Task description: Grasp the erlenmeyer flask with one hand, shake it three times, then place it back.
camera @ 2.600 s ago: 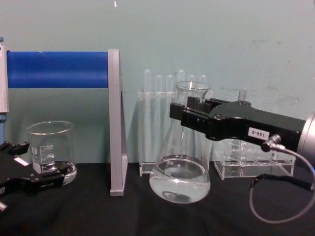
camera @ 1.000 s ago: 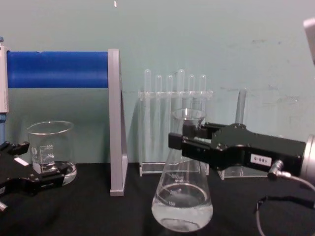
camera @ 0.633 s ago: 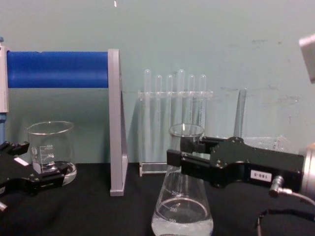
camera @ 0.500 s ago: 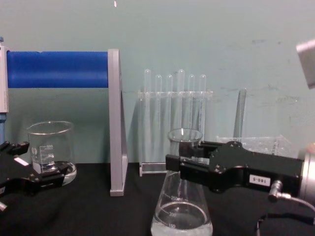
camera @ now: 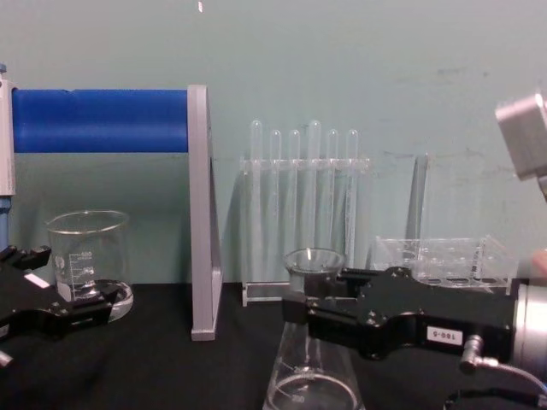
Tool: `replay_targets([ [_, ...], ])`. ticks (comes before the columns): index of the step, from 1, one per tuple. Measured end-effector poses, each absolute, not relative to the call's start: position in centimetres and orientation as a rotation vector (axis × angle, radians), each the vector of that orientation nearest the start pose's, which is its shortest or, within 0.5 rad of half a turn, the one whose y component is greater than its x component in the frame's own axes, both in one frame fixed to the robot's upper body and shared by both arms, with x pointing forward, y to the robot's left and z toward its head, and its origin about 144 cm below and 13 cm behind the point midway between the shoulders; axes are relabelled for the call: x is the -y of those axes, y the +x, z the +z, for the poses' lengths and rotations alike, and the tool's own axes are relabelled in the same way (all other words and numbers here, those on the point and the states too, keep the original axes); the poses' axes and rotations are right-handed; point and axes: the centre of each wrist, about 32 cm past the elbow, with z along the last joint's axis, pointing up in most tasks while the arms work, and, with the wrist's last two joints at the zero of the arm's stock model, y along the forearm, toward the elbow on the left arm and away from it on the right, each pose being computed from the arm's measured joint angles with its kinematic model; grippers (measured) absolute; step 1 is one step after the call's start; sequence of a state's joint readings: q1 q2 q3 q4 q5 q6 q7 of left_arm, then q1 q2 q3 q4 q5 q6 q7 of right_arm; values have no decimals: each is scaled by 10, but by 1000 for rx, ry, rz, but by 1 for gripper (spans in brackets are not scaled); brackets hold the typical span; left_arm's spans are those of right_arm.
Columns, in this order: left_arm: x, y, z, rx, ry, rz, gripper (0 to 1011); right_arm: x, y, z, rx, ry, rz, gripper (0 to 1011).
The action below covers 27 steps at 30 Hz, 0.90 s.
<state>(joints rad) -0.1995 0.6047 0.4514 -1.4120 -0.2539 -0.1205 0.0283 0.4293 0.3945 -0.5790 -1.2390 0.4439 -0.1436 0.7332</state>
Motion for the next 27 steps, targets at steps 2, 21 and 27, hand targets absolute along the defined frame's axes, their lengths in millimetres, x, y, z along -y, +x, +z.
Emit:
replay_targets([
  [2,-310,489,1140,285,304,1248,1001,226,547,1152,74,-82,-457,449],
  [21,-310,489,1140,285,304,1248,1001,228,549,1149,49,-98,-450,449],
  [27,-310,489,1140,285,305,1248,1001,228,550,1148,36,-101,-449,449],
])
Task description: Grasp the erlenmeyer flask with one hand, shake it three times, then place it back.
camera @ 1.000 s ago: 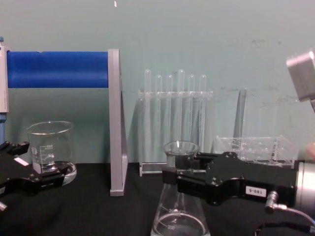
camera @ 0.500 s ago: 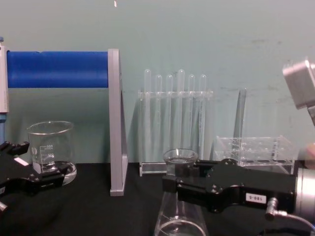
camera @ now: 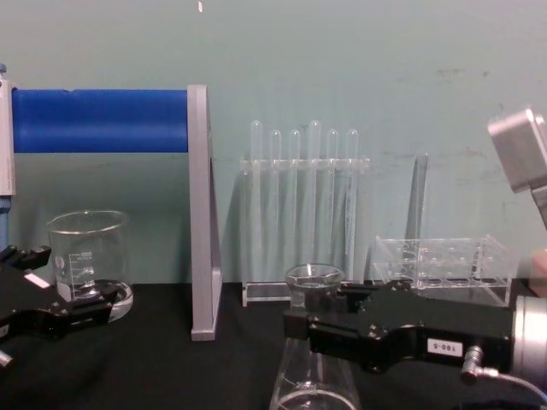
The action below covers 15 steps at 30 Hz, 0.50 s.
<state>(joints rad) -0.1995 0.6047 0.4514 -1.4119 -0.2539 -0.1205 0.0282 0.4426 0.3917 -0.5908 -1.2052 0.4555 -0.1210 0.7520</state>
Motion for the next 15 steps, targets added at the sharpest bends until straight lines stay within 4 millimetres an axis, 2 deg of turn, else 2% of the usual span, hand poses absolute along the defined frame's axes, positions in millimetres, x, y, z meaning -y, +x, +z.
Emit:
replay_targets([
  [15,-310,489,1140,285,305,1248,1001,227,551,1147,16,-107,-457,449],
])
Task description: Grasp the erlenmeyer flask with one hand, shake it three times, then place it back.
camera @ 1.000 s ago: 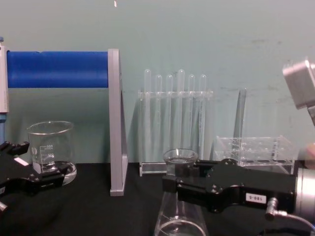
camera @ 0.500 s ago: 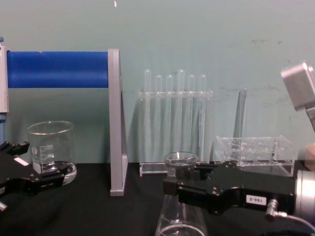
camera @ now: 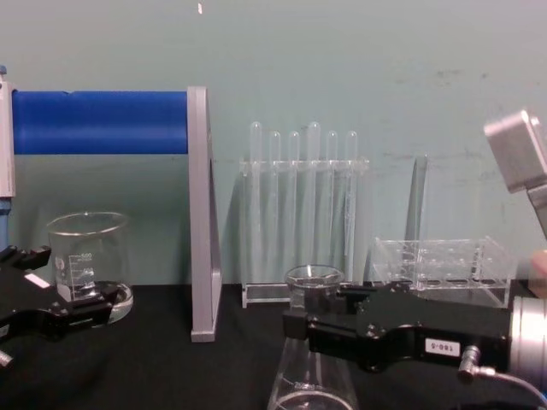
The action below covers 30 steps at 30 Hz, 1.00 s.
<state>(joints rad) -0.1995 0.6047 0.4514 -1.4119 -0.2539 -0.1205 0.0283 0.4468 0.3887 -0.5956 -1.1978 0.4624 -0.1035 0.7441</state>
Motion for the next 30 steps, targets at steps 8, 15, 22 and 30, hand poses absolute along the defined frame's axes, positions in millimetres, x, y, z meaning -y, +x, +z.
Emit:
replay_targets([
  [8,-310,489,1140,285,305,1248,1001,227,551,1147,16,-109,-457,449],
  [15,-310,489,1140,285,305,1248,1001,227,551,1146,16,-111,-457,449],
  [22,-310,489,1140,285,304,1248,1001,227,551,1146,16,-111,-457,449],
  [30,-310,489,1140,285,305,1248,1001,227,550,1145,12,-121,-454,569],
])
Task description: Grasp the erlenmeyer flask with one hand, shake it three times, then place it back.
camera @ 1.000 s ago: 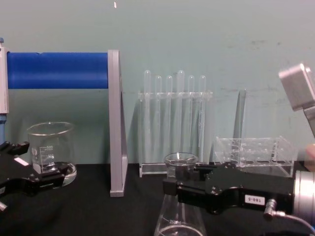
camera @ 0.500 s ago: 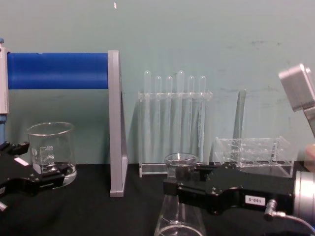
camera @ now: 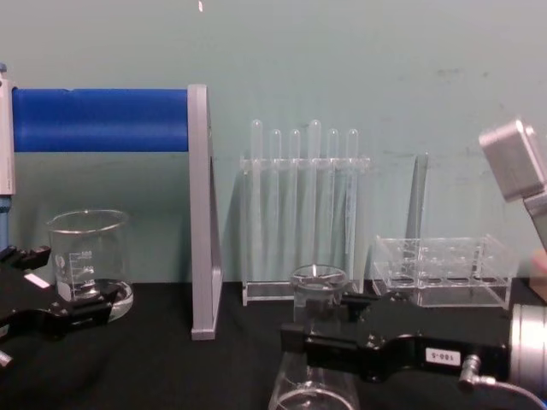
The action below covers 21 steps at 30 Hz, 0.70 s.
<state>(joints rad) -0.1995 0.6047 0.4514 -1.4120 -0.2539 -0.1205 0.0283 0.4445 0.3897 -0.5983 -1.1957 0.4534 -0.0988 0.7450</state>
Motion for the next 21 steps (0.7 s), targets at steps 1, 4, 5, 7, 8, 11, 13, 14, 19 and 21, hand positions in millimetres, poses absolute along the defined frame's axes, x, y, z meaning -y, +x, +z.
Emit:
replay_targets([
  [1,-310,489,1140,285,305,1248,1001,227,550,1145,12,-121,-454,601],
  [4,-310,489,1140,285,304,1248,1001,227,550,1145,13,-120,-455,699],
  [5,-310,489,1140,285,305,1248,1001,227,550,1145,13,-120,-454,738],
  [7,-310,489,1140,285,304,1248,1001,227,550,1145,13,-119,-454,796],
  [8,-310,489,1140,285,304,1248,1001,227,550,1145,13,-119,-454,814],
  [11,-310,489,1140,285,304,1248,1001,227,550,1145,14,-117,-454,896],
  [13,-310,489,1140,285,305,1248,1001,227,550,1145,14,-117,-455,964],
  [14,-310,489,1140,285,305,1248,1001,227,550,1145,14,-116,-455,964],
  [19,-310,489,1140,285,304,1248,1001,227,550,1146,15,-115,-455,1000],
  [21,-310,489,1140,285,305,1248,1001,227,551,1146,15,-115,-455,1000],
])
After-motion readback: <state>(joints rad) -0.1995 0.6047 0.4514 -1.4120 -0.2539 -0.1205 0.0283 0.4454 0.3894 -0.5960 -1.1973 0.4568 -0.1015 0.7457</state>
